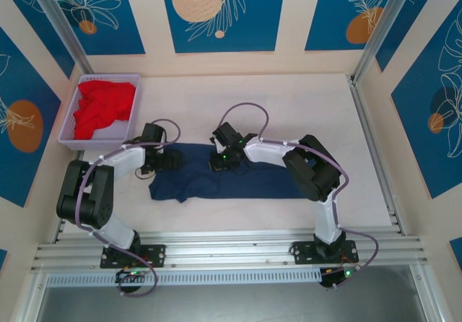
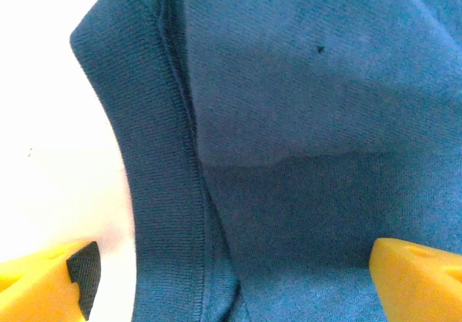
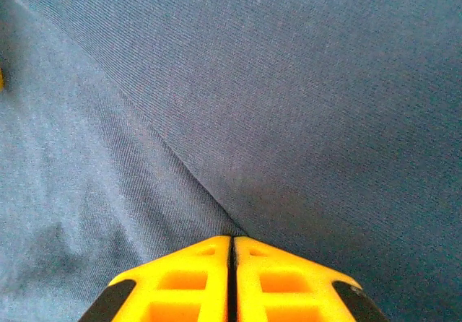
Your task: Fold the inside-out t-shirt
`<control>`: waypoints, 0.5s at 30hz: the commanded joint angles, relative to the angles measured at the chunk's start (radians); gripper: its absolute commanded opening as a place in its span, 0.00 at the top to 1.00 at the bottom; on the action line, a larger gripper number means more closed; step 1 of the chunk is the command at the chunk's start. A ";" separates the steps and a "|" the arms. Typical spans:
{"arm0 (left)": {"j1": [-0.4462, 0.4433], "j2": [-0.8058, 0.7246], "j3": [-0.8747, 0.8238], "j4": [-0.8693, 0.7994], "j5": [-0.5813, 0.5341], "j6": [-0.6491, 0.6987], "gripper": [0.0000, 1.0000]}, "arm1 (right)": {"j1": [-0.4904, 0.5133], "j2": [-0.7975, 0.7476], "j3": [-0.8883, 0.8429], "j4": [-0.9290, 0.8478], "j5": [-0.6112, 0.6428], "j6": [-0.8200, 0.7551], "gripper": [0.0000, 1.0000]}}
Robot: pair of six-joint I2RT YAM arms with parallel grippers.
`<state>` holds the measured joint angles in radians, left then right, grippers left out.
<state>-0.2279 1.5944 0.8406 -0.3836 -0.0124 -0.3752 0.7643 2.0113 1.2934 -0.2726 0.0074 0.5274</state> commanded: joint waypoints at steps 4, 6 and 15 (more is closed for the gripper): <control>-0.129 0.017 0.002 0.046 0.136 0.018 0.12 | -0.005 -0.017 -0.026 -0.030 -0.011 0.013 0.88; -0.152 0.026 0.010 0.038 0.119 0.019 0.14 | -0.005 -0.019 -0.024 -0.028 -0.012 0.011 0.88; -0.194 0.082 -0.004 0.080 0.105 0.003 0.46 | -0.009 -0.021 -0.026 -0.027 -0.014 0.010 0.88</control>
<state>-0.3775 1.6207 0.8486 -0.3599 -0.0662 -0.3599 0.7605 2.0113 1.2934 -0.2722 0.0036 0.5274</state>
